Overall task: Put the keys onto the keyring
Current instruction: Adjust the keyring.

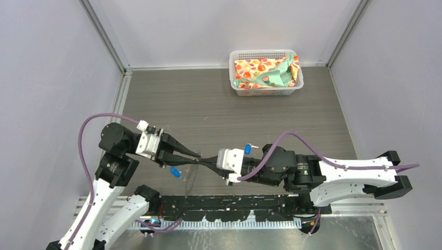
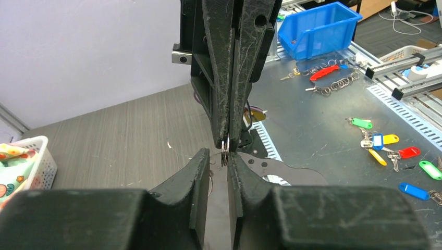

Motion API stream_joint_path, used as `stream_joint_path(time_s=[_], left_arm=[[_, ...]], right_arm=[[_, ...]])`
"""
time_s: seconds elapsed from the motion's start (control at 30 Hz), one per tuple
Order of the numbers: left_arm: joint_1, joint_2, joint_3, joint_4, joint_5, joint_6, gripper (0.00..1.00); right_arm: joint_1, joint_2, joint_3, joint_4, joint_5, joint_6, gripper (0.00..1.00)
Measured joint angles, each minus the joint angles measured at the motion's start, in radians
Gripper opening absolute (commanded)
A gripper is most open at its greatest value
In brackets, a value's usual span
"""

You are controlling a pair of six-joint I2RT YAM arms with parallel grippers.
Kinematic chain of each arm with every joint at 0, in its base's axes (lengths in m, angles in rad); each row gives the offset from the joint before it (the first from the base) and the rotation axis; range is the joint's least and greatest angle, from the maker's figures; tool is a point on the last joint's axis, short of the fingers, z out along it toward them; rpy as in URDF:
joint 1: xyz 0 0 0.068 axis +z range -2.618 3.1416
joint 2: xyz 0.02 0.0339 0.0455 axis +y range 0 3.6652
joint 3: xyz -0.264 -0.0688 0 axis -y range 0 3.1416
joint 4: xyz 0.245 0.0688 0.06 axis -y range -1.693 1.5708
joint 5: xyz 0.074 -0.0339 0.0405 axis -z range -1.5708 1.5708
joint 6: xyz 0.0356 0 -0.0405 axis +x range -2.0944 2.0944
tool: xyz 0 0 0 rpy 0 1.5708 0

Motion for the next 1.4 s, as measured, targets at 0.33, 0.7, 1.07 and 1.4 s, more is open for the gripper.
stream_joint_path(time_s=[0.33,0.7,1.07,1.4], left_arm=[[-0.001,-0.027,-0.009,0.002,-0.064,0.005,0.01],[-0.004,-0.043,-0.022,-0.124,-0.100,0.282,0.00],[-0.004,-0.057,0.042,-0.364,-0.070,0.757,0.00],[-0.004,-0.063,0.053,-0.418,-0.061,0.879,0.00]], right_arm=[[-0.001,0.000,-0.005,0.031,0.032,-0.004,0.10],[-0.002,-0.072,0.000,-0.109,0.019,0.058,0.65],[-0.002,-0.143,0.102,-0.291,0.101,0.051,0.61],[-0.002,-0.028,0.145,-0.396,0.100,0.015,0.53]])
